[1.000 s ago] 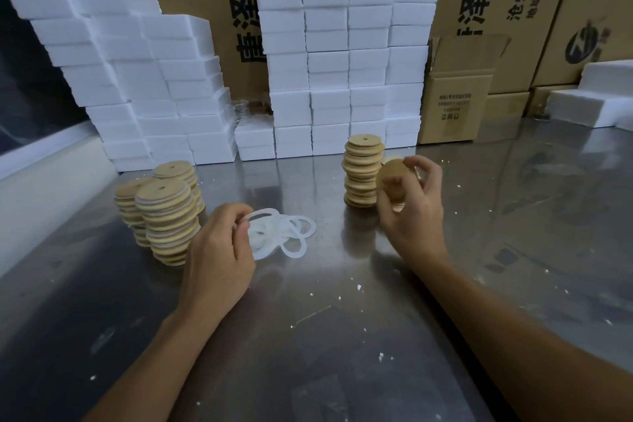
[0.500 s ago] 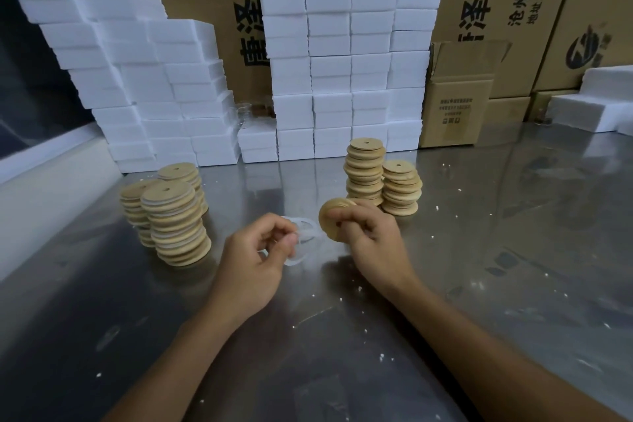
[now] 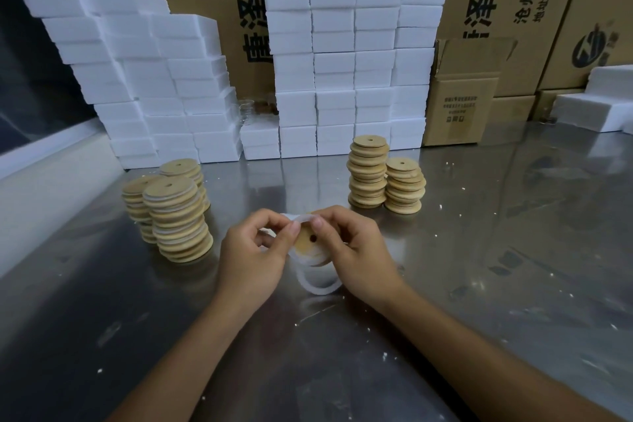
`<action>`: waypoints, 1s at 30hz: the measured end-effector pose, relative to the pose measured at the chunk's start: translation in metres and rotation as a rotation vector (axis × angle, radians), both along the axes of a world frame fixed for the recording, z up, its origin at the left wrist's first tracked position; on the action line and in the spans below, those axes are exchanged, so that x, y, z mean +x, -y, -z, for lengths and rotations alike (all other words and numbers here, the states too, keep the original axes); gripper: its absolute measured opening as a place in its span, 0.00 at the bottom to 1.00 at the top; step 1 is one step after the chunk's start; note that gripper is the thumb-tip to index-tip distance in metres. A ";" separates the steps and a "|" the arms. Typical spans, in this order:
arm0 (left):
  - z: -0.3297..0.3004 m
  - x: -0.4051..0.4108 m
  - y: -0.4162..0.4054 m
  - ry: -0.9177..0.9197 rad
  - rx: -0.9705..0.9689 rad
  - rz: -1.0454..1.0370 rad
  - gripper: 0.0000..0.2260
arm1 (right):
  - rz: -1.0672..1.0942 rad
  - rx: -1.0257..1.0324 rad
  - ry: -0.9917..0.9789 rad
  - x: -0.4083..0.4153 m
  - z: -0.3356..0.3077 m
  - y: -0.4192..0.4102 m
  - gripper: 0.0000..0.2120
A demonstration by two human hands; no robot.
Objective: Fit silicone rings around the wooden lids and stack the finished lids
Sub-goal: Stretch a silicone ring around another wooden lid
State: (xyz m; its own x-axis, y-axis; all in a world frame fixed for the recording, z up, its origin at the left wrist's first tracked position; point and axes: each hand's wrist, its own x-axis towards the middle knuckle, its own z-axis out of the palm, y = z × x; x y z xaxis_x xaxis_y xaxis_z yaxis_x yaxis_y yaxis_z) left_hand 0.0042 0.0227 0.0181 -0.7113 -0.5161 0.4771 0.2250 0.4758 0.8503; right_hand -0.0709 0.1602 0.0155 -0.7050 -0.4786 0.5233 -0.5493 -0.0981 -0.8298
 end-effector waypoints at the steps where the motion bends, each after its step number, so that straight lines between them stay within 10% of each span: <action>1: 0.001 -0.001 -0.001 0.008 -0.009 -0.017 0.07 | 0.007 -0.001 -0.015 0.000 0.001 0.000 0.07; 9: 0.003 0.000 -0.008 0.011 0.269 0.081 0.08 | 0.028 -0.019 -0.043 -0.001 0.006 0.002 0.07; 18: 0.000 -0.002 -0.006 -0.100 0.048 -0.021 0.11 | 0.117 -0.160 -0.124 -0.009 -0.003 0.003 0.06; 22: 0.000 0.001 -0.012 0.066 0.098 0.108 0.27 | 0.114 -0.257 -0.083 -0.010 -0.008 0.000 0.07; 30: -0.009 0.003 -0.015 -0.030 0.369 0.182 0.14 | -0.011 -0.213 0.030 -0.005 -0.006 0.002 0.07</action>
